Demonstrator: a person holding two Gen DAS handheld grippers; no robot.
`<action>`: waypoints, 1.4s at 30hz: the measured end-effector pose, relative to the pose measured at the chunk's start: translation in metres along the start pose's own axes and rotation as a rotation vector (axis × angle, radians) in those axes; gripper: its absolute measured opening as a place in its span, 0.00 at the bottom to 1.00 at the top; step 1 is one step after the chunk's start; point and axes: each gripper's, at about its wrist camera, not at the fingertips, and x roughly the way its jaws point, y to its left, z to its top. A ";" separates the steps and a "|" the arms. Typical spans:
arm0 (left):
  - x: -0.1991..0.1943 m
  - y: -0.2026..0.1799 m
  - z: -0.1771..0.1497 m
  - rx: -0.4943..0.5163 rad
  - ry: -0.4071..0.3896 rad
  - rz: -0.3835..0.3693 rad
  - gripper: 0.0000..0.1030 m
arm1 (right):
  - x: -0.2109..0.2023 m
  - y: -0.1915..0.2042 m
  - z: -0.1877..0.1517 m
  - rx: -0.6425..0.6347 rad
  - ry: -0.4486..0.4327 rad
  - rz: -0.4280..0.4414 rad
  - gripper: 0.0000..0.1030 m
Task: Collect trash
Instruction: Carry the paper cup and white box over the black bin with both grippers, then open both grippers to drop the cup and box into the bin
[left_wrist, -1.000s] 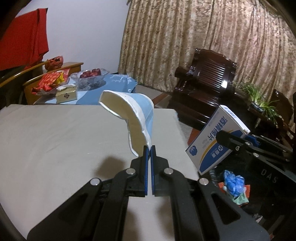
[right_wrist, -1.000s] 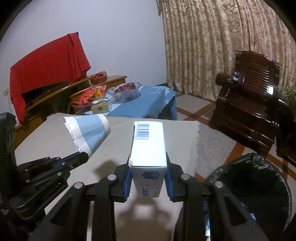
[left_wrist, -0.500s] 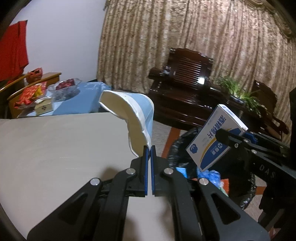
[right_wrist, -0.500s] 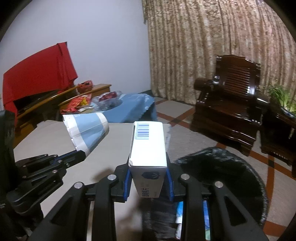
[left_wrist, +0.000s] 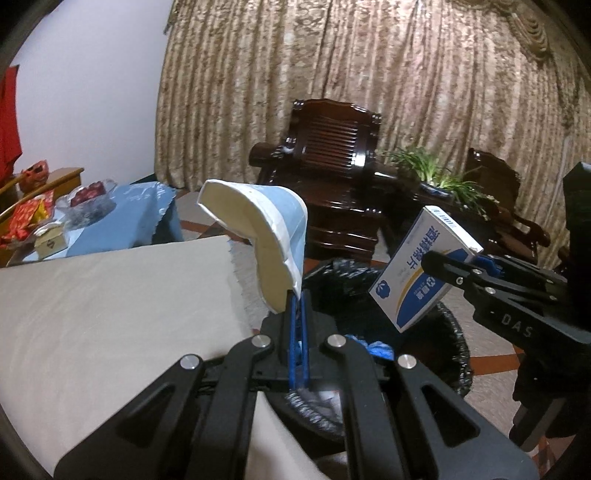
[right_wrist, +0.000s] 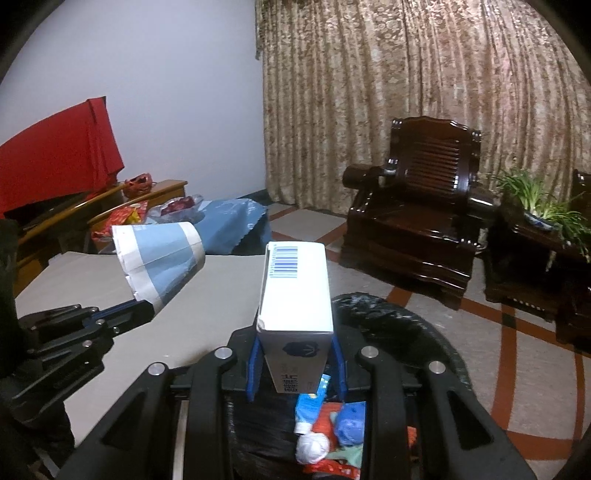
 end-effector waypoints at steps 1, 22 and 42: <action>0.000 -0.004 0.000 0.005 -0.002 -0.005 0.02 | -0.002 -0.004 0.000 0.000 0.001 -0.009 0.29; 0.044 -0.071 -0.007 0.108 0.061 -0.142 0.02 | -0.013 -0.063 -0.024 0.049 0.049 -0.139 0.29; 0.069 -0.039 -0.016 0.045 0.131 -0.105 0.77 | 0.002 -0.081 -0.043 0.098 0.093 -0.168 0.94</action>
